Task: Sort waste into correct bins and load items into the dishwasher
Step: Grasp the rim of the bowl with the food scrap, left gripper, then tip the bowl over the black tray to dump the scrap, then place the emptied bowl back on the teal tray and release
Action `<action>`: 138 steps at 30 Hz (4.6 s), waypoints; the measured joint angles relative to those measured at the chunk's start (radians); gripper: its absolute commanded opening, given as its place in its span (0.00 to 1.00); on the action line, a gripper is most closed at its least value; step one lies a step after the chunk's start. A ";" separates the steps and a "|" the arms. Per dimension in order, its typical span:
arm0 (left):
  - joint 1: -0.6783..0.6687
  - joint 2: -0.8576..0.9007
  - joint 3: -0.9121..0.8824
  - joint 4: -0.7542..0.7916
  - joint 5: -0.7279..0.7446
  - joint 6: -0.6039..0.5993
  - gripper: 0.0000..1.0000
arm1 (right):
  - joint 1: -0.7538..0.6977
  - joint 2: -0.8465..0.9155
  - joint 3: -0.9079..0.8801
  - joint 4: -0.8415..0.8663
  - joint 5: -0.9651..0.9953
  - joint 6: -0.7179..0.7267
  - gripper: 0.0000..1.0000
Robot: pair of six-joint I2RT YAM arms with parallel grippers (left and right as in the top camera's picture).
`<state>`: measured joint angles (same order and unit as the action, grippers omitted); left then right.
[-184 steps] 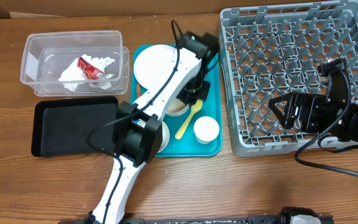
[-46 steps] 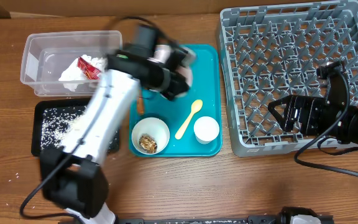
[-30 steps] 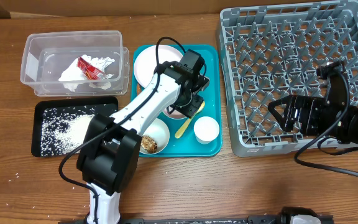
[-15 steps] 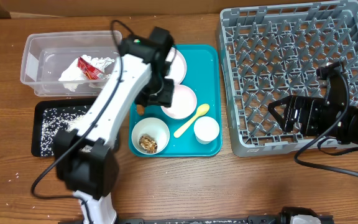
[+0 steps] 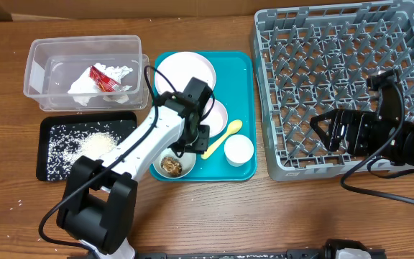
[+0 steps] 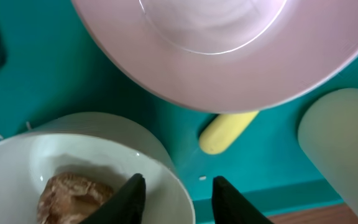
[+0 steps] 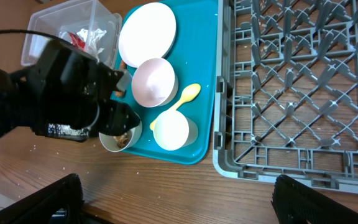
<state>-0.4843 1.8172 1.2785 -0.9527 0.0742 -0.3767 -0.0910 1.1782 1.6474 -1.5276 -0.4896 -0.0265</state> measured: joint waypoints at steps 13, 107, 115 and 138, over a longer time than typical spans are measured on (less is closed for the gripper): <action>0.000 -0.002 -0.103 0.067 -0.006 -0.014 0.04 | 0.000 0.000 0.000 0.001 0.000 0.000 1.00; -0.011 -0.006 0.112 -0.156 -0.032 0.132 0.04 | 0.000 0.046 0.000 0.002 0.000 0.000 1.00; -0.066 -0.006 -0.016 0.035 -0.040 0.100 0.20 | 0.000 0.046 0.000 -0.002 0.000 0.001 1.00; 0.206 -0.002 0.223 0.026 -0.103 0.041 0.44 | 0.000 0.046 0.000 -0.007 0.025 0.000 1.00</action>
<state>-0.2783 1.8149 1.5017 -0.9272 -0.0288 -0.3355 -0.0910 1.2243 1.6474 -1.5349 -0.4644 -0.0269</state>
